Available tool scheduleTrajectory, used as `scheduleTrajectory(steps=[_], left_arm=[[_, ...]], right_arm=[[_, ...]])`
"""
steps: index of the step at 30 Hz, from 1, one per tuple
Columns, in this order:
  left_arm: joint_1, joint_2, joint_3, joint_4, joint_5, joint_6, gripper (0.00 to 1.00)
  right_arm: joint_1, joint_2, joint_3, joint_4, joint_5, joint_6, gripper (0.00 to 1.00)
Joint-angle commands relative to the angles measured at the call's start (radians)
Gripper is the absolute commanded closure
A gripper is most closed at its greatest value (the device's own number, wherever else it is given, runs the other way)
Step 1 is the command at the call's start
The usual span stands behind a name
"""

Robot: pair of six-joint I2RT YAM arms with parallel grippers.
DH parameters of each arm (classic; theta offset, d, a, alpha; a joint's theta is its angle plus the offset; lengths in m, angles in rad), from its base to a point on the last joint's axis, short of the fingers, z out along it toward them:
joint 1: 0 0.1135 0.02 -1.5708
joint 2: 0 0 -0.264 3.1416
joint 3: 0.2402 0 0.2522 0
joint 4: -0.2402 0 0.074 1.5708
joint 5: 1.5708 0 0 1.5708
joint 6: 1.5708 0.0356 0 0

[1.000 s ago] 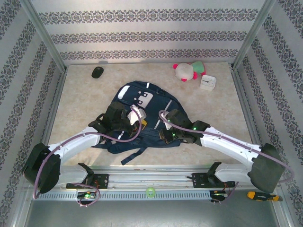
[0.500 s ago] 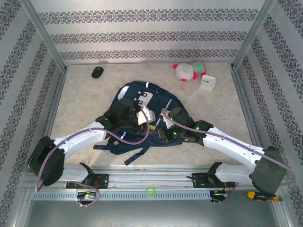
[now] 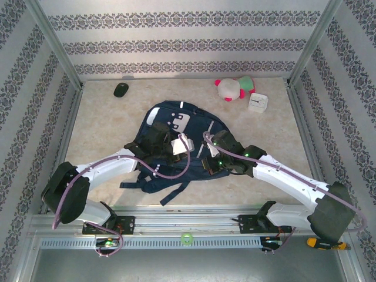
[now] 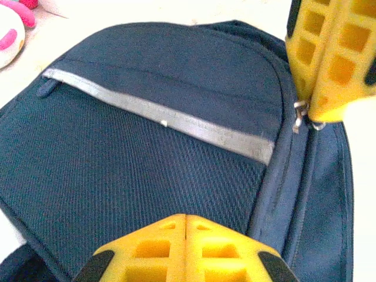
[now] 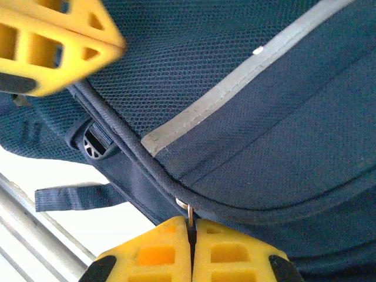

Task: Pack the student bag

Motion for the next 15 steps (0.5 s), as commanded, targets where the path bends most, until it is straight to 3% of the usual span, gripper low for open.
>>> scheduleTrajectory(steps=[1,3,4,8,9,15], left_arm=[[0.017,-0.032,-0.022,-0.026,0.054,-0.013,1.0],[0.017,-0.031,-0.023,-0.024,0.09,-0.021,1.0],[0.016,-0.033,-0.026,-0.019,0.11,-0.021,0.95],[0.007,-0.041,-0.055,0.065,0.142,0.004,0.46],[0.002,-0.042,-0.059,0.08,0.139,0.02,0.41],[-0.028,0.02,-0.003,0.052,0.106,0.077,0.37]], right_arm=[[-0.011,-0.011,0.019,-0.007,0.039,-0.01,1.0],[-0.012,-0.009,0.007,0.014,0.021,-0.008,1.0],[-0.011,-0.01,0.005,0.023,0.008,-0.008,1.0],[-0.012,-0.015,0.009,0.049,-0.029,-0.006,1.0],[-0.011,-0.019,0.009,0.053,-0.032,-0.004,1.0],[-0.012,-0.027,0.011,0.06,-0.043,-0.007,1.0]])
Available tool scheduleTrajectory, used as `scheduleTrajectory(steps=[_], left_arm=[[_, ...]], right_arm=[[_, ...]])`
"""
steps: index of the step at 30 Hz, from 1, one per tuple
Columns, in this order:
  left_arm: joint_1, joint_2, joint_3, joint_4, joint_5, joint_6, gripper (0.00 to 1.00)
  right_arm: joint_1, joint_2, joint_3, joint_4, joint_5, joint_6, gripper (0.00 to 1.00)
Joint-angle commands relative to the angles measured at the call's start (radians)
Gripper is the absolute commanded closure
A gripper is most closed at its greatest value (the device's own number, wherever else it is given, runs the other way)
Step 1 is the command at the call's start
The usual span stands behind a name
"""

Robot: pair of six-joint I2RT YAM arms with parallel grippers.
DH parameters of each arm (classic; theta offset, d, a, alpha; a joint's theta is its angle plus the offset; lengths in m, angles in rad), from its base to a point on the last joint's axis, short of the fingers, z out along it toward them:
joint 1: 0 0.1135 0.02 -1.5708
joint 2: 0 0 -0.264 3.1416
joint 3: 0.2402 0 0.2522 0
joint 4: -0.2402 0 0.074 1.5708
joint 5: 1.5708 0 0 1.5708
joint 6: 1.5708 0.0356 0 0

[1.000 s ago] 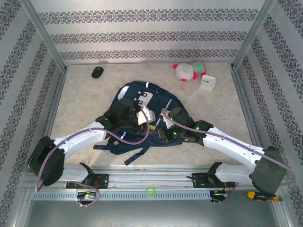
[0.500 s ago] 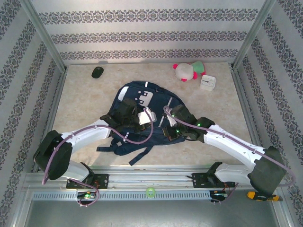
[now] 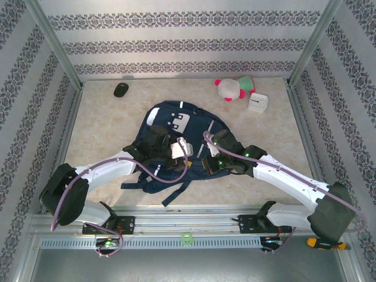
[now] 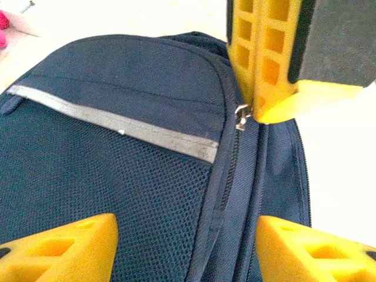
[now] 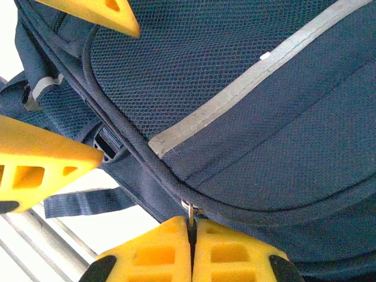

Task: Pack the student bag

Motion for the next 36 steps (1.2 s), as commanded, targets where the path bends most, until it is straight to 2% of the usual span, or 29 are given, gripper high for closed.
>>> scheduleTrajectory(steps=[1,6,8,9,12,14,16,20,30,36], left_arm=[[-0.02,0.042,0.043,0.019,0.013,0.049,0.37],[-0.03,0.082,0.053,0.077,-0.022,0.022,0.39],[-0.03,0.084,0.053,0.093,-0.027,0.0,0.45],[-0.029,0.081,0.054,0.094,-0.027,-0.006,0.5],[-0.029,0.063,0.04,0.093,-0.018,-0.017,0.78],[-0.027,0.05,0.022,0.095,-0.019,-0.02,0.92],[-0.021,0.04,0.013,0.079,-0.009,-0.029,1.0],[-0.005,0.024,-0.002,0.053,0.046,-0.046,1.0],[0.006,-0.001,-0.03,0.145,0.119,-0.13,1.0],[0.006,-0.008,-0.025,0.149,0.152,-0.148,1.0]], right_arm=[[-0.011,-0.024,0.011,0.044,-0.022,-0.007,1.0],[-0.011,-0.028,0.014,0.048,-0.026,-0.007,1.0],[-0.014,-0.031,0.014,0.048,-0.024,-0.01,1.0],[-0.019,-0.032,0.01,0.051,-0.033,-0.008,1.0],[-0.044,-0.042,-0.013,0.073,-0.053,0.005,1.0],[-0.057,-0.05,-0.021,0.069,-0.049,0.005,1.0],[-0.068,-0.051,-0.024,0.059,-0.039,0.005,1.0],[-0.081,-0.046,-0.029,0.039,-0.01,-0.002,1.0],[-0.078,-0.012,-0.043,0.072,-0.01,-0.001,1.0],[-0.073,0.009,-0.047,0.117,-0.008,0.001,0.93]])
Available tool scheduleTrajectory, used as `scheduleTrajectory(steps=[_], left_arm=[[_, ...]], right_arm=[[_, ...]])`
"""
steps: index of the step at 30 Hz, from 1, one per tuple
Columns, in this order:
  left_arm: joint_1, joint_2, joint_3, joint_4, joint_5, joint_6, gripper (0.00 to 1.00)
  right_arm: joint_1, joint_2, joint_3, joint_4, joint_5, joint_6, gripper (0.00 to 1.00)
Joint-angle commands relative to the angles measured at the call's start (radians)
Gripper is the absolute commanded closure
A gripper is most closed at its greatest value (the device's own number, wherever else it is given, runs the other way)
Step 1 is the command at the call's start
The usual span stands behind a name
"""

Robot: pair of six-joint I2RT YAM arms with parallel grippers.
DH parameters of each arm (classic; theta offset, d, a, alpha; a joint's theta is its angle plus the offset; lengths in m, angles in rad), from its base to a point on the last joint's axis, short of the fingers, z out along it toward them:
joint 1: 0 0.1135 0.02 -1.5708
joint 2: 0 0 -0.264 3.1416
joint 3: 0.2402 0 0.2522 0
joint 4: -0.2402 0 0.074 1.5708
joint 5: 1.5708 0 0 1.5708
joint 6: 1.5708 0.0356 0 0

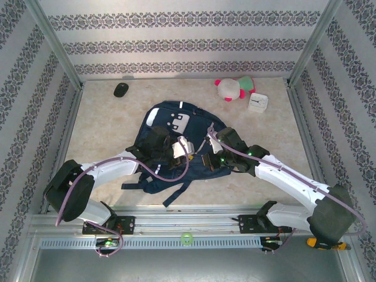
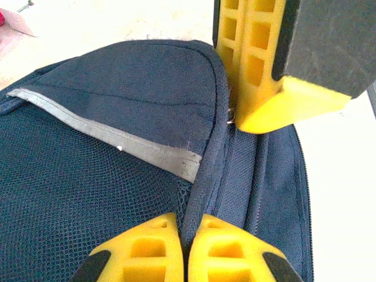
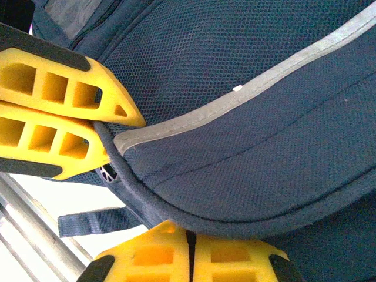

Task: Pack the student bag

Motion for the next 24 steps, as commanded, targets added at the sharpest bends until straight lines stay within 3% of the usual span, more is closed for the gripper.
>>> scheduleTrajectory(steps=[1,6,10,13,16,20,24], left_arm=[[0.002,-0.049,-0.003,0.051,0.112,-0.048,1.0],[0.005,-0.061,-0.014,0.064,0.124,-0.066,1.0],[0.015,-0.068,-0.019,0.044,0.135,-0.071,1.0],[0.047,-0.086,-0.043,0.031,0.133,-0.063,1.0],[0.091,-0.11,-0.051,-0.031,0.2,-0.039,1.0],[0.1,-0.142,-0.038,-0.165,0.21,0.044,1.0],[0.1,-0.154,-0.033,-0.242,0.263,0.09,1.0]], right_arm=[[-0.009,0.02,-0.019,0.048,0.05,0.003,0.93],[-0.011,0.027,-0.017,0.06,0.075,0.004,0.88],[-0.03,0.002,-0.03,0.055,0.07,0.006,1.0],[-0.07,-0.028,-0.044,0.025,0.07,0.011,1.0],[-0.145,-0.056,-0.057,-0.017,0.058,0.005,1.0],[-0.231,-0.077,-0.068,-0.023,0.018,-0.018,1.0],[-0.246,-0.058,-0.067,0.001,-0.026,-0.027,1.0]])
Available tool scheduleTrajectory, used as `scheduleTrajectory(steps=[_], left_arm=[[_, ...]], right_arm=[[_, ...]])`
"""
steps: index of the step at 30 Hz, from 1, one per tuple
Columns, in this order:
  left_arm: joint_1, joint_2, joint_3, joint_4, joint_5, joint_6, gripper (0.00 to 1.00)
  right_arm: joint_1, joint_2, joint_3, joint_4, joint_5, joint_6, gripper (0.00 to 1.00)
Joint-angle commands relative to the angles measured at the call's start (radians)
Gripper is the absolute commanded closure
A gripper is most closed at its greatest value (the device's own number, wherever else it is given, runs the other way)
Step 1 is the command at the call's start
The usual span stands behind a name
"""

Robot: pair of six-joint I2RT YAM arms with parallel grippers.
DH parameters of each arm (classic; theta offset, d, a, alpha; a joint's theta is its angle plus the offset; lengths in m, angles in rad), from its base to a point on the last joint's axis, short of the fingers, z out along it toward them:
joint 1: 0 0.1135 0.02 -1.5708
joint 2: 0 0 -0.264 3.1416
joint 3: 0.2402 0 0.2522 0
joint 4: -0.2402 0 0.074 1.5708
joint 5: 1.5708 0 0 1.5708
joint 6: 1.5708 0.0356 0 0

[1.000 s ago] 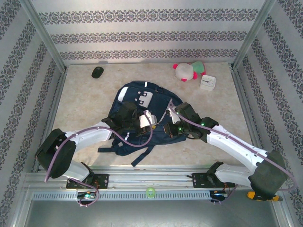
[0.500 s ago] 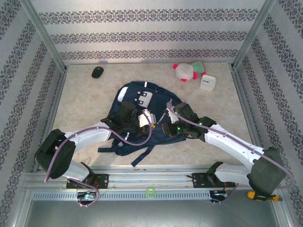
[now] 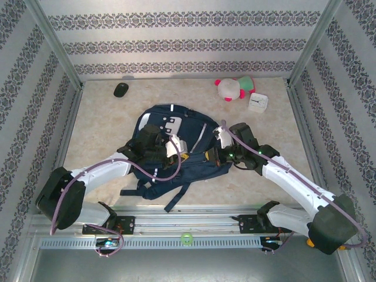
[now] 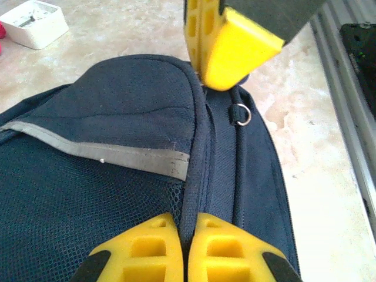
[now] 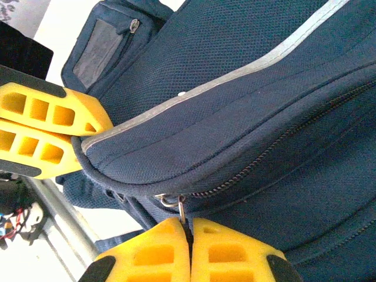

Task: Pack the student bag

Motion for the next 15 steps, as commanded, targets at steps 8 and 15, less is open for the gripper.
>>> scheduleTrajectory(steps=[8,15], left_arm=[[0.028,-0.123,-0.02,-0.132,0.05,-0.259,0.47],[0.034,-0.304,-0.047,-0.37,-0.575,-0.871,0.43]], right_arm=[[-0.035,0.002,-0.085,0.031,0.141,0.051,1.0],[0.05,0.005,-0.112,0.054,0.159,0.106,1.0]])
